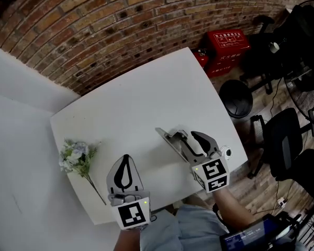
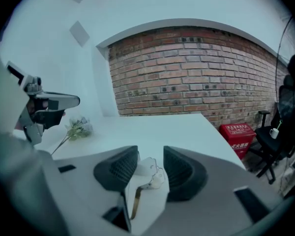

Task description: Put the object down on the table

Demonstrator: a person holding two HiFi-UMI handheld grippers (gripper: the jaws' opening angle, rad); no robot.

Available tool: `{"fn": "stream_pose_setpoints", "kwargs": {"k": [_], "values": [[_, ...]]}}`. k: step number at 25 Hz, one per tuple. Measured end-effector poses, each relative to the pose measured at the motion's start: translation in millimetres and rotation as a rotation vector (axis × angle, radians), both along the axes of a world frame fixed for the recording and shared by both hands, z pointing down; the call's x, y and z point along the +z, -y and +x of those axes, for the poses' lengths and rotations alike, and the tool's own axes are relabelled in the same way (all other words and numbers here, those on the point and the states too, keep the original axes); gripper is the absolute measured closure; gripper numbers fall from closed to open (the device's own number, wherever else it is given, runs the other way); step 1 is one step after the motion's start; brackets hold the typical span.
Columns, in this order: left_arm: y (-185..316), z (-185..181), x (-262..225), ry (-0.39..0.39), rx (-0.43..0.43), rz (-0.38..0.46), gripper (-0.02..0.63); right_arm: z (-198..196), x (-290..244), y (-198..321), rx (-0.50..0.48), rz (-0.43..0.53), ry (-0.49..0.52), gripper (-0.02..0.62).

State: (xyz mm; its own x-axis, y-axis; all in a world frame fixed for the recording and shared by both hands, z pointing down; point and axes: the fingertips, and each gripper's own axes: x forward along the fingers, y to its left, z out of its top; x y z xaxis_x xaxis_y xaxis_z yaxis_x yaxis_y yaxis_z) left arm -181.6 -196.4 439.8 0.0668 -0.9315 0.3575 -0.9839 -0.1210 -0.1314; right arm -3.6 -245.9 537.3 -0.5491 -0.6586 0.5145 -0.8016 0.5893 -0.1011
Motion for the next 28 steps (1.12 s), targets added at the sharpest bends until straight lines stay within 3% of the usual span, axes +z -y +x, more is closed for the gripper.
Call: {"fn": "stream_pose_setpoints", "kwargs": {"k": [7,13,16,21,28], "values": [[-26.7,-5.8,-61.7,0.004,-0.054,0.142,0.597,-4.2,-64.5,-24.9,-0.051,0.123,0.058,0.478],[-42.1,-10.3,-120.5,0.021,-0.112,0.264,0.597,-9.5,-146.0,-26.5,-0.078,0.308,0.095,0.589],[-50.3,-8.4,-146.9,0.044,-0.119,0.321,0.597,-11.1,-180.7,-30.4,-0.094,0.384,0.106,0.589],[-64.1,-2.8,-173.2,0.073,-0.122,0.366,0.597,-15.0,-218.7,-46.1,-0.113,0.429,0.139,0.589],[-75.5,-8.7,-179.4,0.065,-0.136,0.386,0.597,-25.1,-226.7,-60.4,-0.139,0.455,0.135,0.591]]}}
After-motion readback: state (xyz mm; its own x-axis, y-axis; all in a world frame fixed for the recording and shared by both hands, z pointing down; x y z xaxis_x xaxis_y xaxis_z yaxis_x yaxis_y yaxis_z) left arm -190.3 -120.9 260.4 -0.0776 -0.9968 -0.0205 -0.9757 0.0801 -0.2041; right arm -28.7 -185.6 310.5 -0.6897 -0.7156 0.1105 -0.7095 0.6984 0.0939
